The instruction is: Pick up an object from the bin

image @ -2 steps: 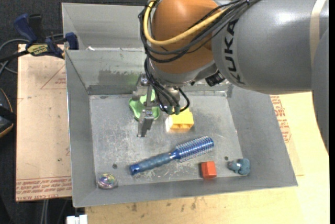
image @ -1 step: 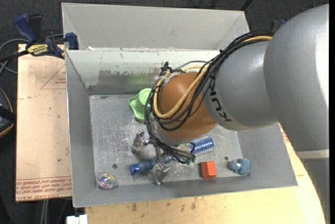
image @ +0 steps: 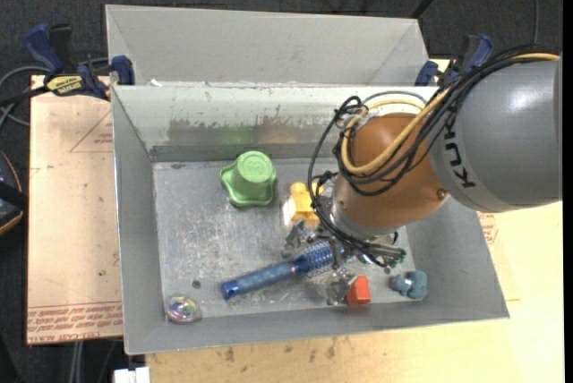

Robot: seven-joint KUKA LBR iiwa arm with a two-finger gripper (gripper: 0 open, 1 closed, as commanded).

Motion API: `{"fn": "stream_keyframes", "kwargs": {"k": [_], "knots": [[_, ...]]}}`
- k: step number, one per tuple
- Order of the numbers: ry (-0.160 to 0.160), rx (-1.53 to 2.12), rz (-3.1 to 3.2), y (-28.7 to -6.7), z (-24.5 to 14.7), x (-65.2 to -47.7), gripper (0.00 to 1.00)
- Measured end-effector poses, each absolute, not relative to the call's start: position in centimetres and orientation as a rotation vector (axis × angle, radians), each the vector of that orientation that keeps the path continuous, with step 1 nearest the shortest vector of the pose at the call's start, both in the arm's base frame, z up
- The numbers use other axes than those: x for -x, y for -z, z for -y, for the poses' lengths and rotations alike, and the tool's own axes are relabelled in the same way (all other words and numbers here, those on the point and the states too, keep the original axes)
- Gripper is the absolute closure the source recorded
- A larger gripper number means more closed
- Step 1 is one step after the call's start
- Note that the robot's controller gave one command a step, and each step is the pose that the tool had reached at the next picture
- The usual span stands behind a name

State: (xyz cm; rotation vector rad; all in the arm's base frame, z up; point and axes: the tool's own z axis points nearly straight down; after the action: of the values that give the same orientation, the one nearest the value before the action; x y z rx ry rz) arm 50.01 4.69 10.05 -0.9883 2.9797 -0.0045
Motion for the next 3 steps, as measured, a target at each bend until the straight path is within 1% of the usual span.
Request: {"fn": "stream_keyframes", "kwargs": {"k": [1, 2, 3], "knots": [[0.002, 1.204, -2.898, -10.0, -0.3, -52.7, 0.00], [-0.001, 1.288, -2.853, -7.6, -0.4, -52.4, 0.00], [0.000, 1.284, -2.859, -7.8, -0.5, -52.6, 0.00]]}}
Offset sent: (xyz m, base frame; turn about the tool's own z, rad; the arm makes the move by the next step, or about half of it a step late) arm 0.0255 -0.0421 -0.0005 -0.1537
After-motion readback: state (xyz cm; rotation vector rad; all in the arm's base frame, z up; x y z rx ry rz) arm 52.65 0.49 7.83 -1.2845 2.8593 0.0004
